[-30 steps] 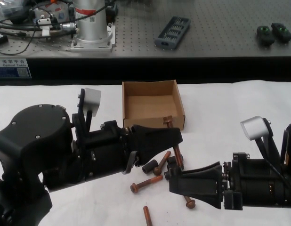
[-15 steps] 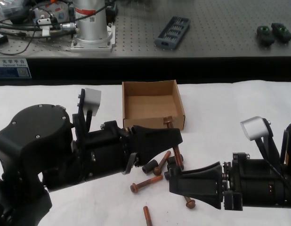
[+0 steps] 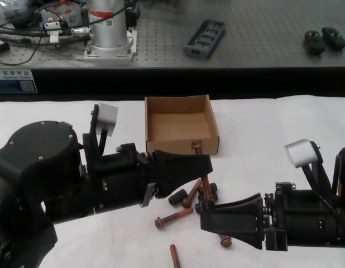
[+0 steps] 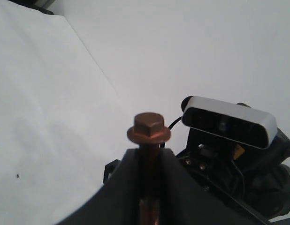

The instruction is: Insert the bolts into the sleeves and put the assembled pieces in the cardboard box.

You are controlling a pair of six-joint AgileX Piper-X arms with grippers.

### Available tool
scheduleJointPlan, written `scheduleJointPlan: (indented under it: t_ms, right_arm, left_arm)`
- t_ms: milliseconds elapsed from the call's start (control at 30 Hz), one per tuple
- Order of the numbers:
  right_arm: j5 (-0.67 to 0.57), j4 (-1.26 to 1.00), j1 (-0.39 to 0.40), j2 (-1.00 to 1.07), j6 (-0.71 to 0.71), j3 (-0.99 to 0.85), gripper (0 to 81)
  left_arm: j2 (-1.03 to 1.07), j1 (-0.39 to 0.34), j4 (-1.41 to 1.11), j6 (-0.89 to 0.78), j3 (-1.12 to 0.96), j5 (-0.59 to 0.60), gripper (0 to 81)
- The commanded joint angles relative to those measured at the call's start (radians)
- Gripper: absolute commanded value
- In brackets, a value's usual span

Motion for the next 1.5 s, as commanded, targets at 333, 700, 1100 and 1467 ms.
scheduleJointPlan:
  t_ms: [333,700,1100,1467]
  right_arm:
    - [0.022,-0.036,-0.001,-0.003,-0.011,-0.008,1.6]
    - [0.024,-0.083,-0.001,-0.003,0.0,-0.008,1.6]
    - [0.024,-0.083,-0.001,-0.003,0.003,-0.008,1.6]
    - [-0.007,-0.083,-0.001,-0.003,0.003,-0.074,1.6]
  left_arm:
    - [0.0,0.001,0.009,0.039,-0.004,0.104,0.6]
    - [0.0,0.001,0.007,0.071,-0.004,0.272,0.6]
    - [-0.005,0.001,-0.026,0.143,-0.004,0.246,25.6]
    - [-0.018,0.001,-0.082,0.226,-0.004,0.163,36.5]
